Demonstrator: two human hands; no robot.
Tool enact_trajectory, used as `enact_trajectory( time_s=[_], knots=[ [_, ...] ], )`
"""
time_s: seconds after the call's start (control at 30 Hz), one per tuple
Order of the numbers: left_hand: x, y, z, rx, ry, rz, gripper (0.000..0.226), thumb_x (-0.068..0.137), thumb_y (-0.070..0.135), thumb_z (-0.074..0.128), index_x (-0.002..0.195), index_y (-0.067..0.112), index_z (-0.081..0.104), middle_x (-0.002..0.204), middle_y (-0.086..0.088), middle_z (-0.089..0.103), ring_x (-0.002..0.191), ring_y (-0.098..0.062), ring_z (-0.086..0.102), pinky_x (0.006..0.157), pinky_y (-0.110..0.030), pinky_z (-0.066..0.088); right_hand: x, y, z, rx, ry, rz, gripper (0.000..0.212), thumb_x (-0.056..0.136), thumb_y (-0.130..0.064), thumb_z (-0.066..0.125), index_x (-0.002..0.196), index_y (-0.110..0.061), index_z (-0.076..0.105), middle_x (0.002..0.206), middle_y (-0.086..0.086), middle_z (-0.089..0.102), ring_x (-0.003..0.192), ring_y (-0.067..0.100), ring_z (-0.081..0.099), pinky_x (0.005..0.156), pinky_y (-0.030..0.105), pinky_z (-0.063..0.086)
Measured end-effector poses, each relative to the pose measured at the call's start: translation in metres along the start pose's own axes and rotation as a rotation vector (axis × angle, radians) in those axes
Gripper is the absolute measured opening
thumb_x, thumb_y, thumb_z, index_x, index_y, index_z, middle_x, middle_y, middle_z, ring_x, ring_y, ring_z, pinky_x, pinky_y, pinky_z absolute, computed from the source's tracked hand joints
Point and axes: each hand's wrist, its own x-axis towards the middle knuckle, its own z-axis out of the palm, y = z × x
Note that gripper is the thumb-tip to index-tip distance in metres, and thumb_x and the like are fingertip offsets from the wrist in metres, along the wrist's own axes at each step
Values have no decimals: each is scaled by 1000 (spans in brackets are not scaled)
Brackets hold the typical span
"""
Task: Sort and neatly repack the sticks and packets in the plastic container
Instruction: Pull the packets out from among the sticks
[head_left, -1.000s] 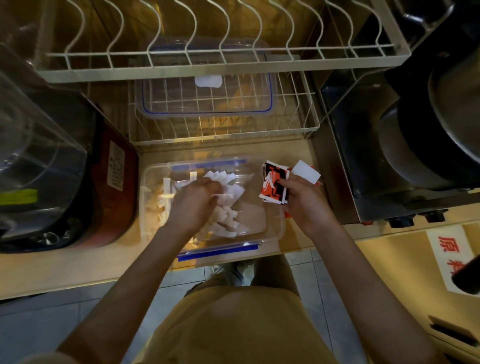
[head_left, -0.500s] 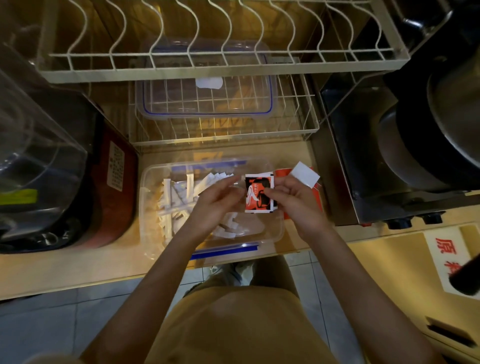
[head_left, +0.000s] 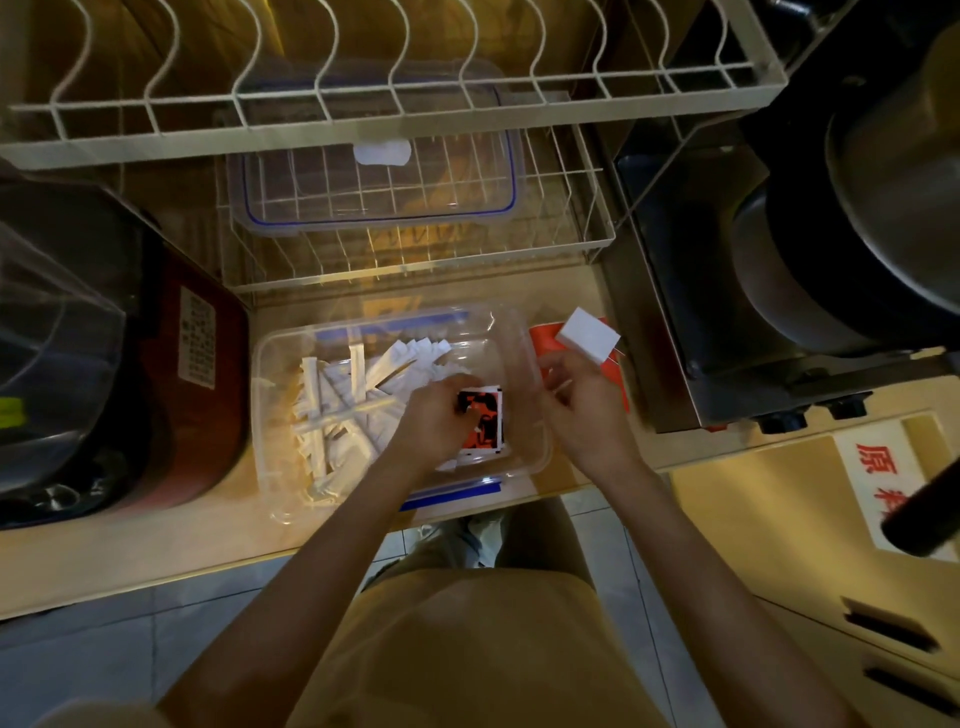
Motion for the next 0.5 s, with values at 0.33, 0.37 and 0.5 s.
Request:
enact_trajectory(
  time_s=[0.33,0.37,0.5],
  knots=[
    [10,-11,31,267,-9,20,30,92,12,43,120,11,54,125,-17,49,104,-28,58,90,-32,46,-4,7,6,30,-12,34,24,90,-19,57,113,-17,54,76,-21,45,69,-4,49,60,10,40],
    [9,-12,33,294,4,8,32,92,13,42,123,12,52,128,-16,43,105,-29,57,92,-34,46,-4,7,6,29,-14,32,24,90,-19,57,113,-17,54,76,-21,45,69,-4,49,61,10,40],
    [10,-9,34,413,34,-11,34,92,13,44,126,14,49,128,-16,40,102,-29,58,89,-39,51,-4,8,6,26,-12,25,24,90,-20,57,113,-18,54,75,-19,46,69,-3,50,62,10,41]
  ],
)
